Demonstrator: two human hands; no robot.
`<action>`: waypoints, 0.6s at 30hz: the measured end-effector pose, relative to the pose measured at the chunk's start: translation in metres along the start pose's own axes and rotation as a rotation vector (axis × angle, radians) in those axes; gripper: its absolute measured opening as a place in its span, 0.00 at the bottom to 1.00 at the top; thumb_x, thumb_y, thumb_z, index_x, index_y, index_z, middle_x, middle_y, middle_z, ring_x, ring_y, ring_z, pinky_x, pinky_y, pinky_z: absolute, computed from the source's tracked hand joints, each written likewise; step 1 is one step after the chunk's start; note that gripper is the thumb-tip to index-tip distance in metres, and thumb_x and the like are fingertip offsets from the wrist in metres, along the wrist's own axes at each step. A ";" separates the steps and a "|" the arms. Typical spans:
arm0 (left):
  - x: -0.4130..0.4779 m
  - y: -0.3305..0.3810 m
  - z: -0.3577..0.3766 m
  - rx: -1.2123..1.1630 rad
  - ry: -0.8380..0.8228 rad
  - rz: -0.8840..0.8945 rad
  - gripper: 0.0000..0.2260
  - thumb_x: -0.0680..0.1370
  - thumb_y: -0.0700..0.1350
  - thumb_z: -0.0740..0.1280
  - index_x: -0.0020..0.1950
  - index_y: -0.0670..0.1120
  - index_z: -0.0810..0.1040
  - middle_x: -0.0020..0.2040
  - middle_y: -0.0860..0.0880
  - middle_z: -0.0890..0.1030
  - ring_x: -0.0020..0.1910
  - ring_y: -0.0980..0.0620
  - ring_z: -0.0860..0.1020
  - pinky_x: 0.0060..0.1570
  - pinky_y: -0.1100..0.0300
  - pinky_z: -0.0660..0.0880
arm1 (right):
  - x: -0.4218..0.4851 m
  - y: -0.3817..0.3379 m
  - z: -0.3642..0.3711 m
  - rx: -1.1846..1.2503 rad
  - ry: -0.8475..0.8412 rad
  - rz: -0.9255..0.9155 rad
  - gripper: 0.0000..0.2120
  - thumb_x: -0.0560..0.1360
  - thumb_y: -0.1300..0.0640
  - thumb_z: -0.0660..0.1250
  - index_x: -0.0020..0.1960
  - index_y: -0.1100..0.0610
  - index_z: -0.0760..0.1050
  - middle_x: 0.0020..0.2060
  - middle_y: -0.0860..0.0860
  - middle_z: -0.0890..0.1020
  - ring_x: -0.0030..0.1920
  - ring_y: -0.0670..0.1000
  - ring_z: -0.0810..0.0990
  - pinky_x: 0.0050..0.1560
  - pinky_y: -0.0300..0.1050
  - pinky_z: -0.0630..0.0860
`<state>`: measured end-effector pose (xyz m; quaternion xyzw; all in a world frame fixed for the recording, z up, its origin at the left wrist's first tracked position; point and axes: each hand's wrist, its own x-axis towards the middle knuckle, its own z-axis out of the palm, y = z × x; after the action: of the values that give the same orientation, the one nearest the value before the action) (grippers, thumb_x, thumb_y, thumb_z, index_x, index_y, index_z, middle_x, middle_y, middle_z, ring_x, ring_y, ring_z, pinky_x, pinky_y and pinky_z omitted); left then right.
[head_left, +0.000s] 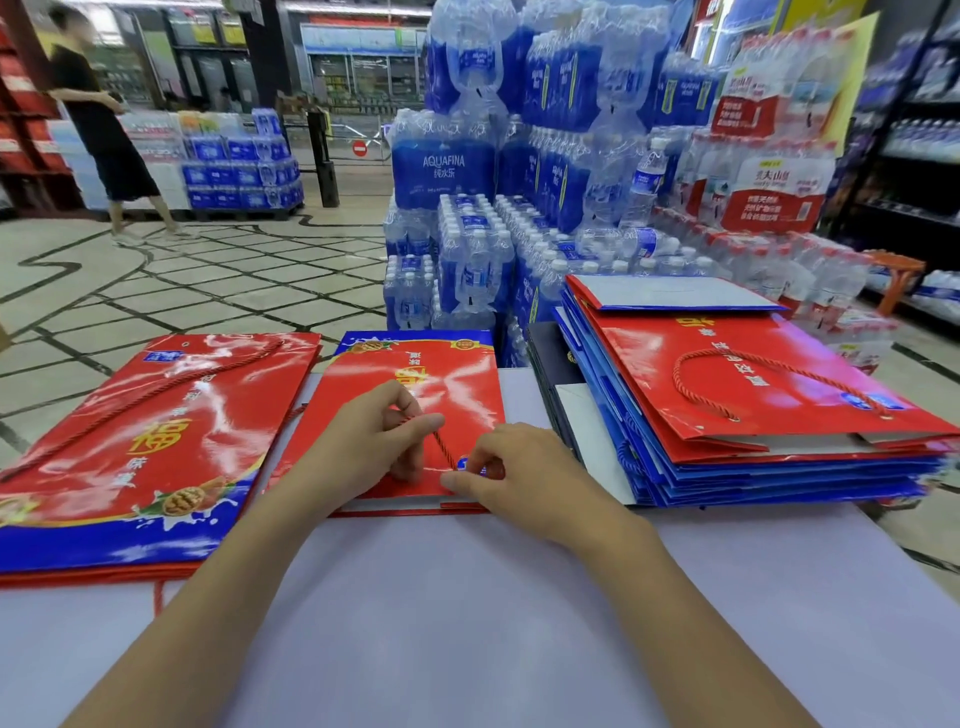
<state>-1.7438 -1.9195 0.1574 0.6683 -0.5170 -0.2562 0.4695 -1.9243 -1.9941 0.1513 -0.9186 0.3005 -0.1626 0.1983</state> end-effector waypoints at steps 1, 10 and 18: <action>-0.001 0.002 -0.001 -0.002 0.001 0.026 0.10 0.76 0.45 0.71 0.45 0.41 0.72 0.29 0.44 0.80 0.28 0.46 0.77 0.31 0.55 0.75 | 0.000 0.000 0.001 -0.006 0.000 0.015 0.17 0.75 0.38 0.66 0.43 0.52 0.77 0.38 0.44 0.75 0.44 0.46 0.72 0.52 0.45 0.69; 0.003 0.002 -0.032 -0.333 0.305 0.156 0.06 0.76 0.37 0.69 0.48 0.48 0.79 0.39 0.51 0.81 0.41 0.53 0.79 0.44 0.63 0.75 | 0.001 -0.003 0.004 -0.150 0.019 0.162 0.15 0.74 0.48 0.60 0.34 0.52 0.61 0.41 0.49 0.69 0.47 0.53 0.68 0.52 0.49 0.68; 0.010 -0.024 -0.019 0.393 0.199 0.232 0.06 0.78 0.46 0.68 0.54 0.51 0.78 0.54 0.55 0.79 0.56 0.58 0.75 0.58 0.62 0.69 | 0.001 -0.001 0.009 -0.149 0.172 0.309 0.07 0.76 0.52 0.61 0.48 0.56 0.68 0.52 0.53 0.70 0.51 0.54 0.69 0.46 0.46 0.69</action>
<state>-1.7144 -1.9217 0.1457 0.7051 -0.5813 -0.0281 0.4051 -1.9194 -1.9922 0.1444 -0.8565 0.4648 -0.1855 0.1262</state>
